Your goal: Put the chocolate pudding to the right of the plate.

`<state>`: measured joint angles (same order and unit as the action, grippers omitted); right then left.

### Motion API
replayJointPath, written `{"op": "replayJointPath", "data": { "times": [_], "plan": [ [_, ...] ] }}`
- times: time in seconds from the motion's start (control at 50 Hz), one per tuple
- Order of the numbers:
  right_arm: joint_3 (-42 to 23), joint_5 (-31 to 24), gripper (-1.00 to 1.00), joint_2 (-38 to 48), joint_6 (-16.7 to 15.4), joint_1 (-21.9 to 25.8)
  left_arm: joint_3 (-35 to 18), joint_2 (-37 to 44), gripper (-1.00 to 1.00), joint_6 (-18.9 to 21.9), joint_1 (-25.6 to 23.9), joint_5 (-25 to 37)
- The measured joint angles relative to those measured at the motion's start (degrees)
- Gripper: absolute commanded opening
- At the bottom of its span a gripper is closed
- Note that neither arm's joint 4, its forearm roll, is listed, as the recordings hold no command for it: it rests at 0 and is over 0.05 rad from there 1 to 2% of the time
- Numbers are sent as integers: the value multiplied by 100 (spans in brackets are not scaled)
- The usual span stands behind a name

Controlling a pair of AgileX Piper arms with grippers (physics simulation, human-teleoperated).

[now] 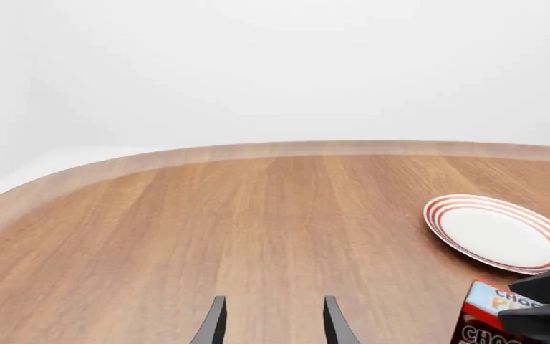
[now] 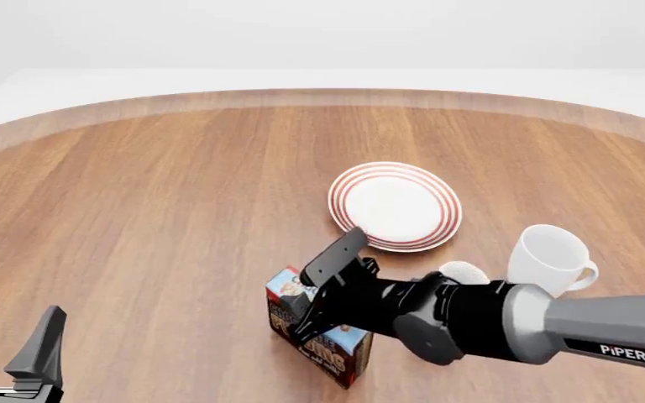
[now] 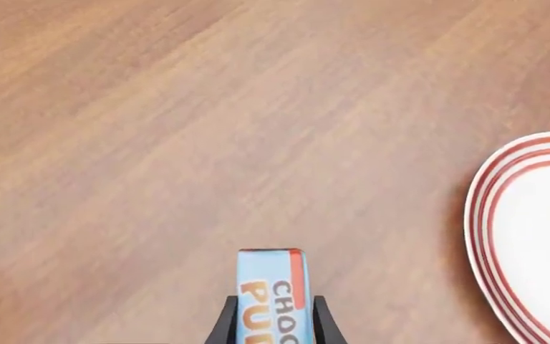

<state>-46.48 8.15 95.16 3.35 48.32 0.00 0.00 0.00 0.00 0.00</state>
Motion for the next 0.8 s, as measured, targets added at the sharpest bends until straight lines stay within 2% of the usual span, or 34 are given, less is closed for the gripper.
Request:
{"op": "replayJointPath", "data": {
  "times": [0.18, 0.4, 0.56, 0.8],
  "plan": [
    [-361, -524, -100, -612, -196, -198, 0, 0, 100, 0, 0, 0],
    [-1389, -1461, -100, -1424, -583, -633, 0, 0, 100, 0, 0, 0],
    [-2609, -2151, -100, -1515, -807, -1255, 0, 0, 100, 0, 0, 0],
    [-4579, -2936, -100, -868, -919, -2483, 0, 0, 100, 0, 0, 0]
  ]
}}
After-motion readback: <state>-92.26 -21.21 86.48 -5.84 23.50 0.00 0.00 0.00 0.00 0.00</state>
